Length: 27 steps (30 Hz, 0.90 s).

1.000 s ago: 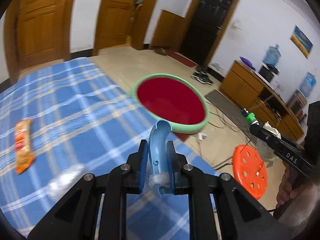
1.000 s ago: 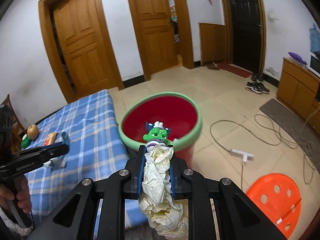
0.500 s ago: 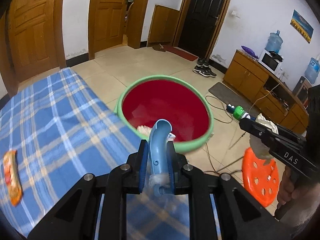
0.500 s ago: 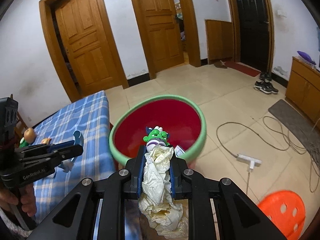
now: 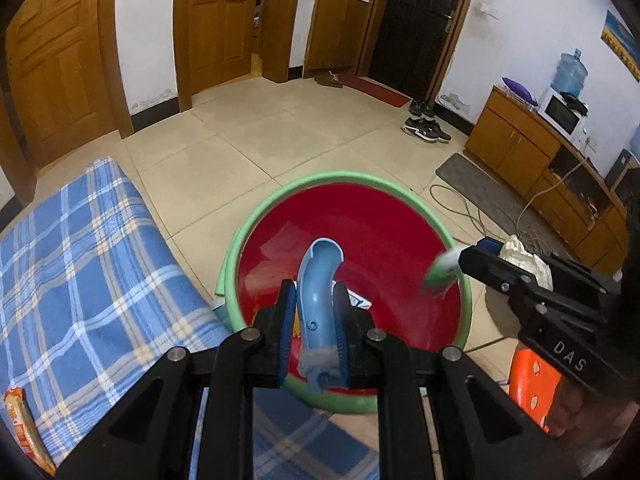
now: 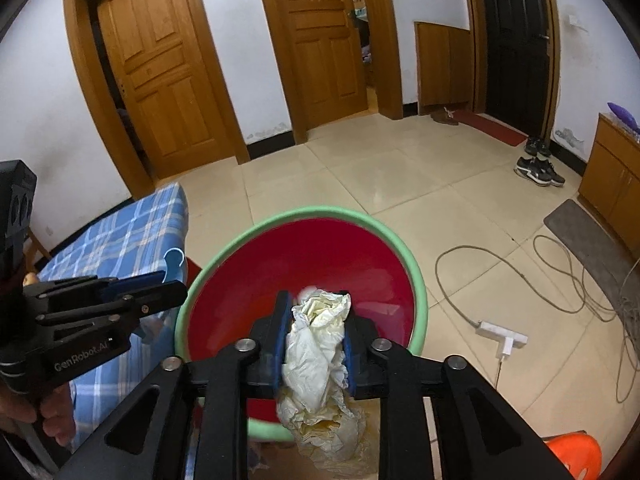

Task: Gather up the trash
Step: 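Open both grippers to drop the tissue and blue piece into the bucket, then move both grippers back over the table items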

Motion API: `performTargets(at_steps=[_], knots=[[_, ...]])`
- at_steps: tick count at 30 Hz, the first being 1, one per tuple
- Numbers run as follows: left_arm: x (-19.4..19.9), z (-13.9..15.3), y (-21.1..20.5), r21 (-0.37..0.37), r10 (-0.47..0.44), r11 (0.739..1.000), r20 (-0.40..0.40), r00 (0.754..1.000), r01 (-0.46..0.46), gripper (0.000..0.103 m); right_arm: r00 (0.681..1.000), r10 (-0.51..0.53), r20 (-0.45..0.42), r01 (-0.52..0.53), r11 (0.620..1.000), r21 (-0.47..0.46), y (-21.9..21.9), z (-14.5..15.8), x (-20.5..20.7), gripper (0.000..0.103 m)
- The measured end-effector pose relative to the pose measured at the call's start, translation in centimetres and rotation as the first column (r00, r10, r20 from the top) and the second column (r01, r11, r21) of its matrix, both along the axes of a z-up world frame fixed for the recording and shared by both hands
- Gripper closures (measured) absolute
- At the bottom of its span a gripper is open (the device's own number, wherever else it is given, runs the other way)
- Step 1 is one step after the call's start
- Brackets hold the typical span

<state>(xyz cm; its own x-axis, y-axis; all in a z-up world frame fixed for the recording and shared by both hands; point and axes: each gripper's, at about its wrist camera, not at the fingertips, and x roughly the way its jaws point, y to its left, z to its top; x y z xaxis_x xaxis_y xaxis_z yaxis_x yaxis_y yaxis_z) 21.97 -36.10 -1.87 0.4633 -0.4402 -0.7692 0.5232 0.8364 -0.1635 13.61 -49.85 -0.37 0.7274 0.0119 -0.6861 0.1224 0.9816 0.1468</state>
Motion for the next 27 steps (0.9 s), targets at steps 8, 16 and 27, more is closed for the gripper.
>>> performTargets(at_steps=[8, 16, 27], knots=[[-0.5, 0.6, -0.2, 0.039, 0.031, 0.999, 0.054, 0.998, -0.033, 0.023, 1.000, 0.014, 0.012, -0.014, 0.999, -0.039, -0.3, 1.4, 0.1, 0.037], [-1.0, 1.1, 0.0, 0.041, 0.029, 0.999, 0.069, 0.997, -0.032, 0.023, 1.000, 0.023, 0.003, -0.023, 0.999, -0.023, 0.0, 1.4, -0.2, 0.037], [-3.4, 2.8, 2.2, 0.020, 0.060, 0.998, 0.087, 0.994, -0.062, 0.023, 1.000, 0.006, 0.005, -0.006, 1.000, -0.027, 1.2, 2.3, -2.9, 0.037]])
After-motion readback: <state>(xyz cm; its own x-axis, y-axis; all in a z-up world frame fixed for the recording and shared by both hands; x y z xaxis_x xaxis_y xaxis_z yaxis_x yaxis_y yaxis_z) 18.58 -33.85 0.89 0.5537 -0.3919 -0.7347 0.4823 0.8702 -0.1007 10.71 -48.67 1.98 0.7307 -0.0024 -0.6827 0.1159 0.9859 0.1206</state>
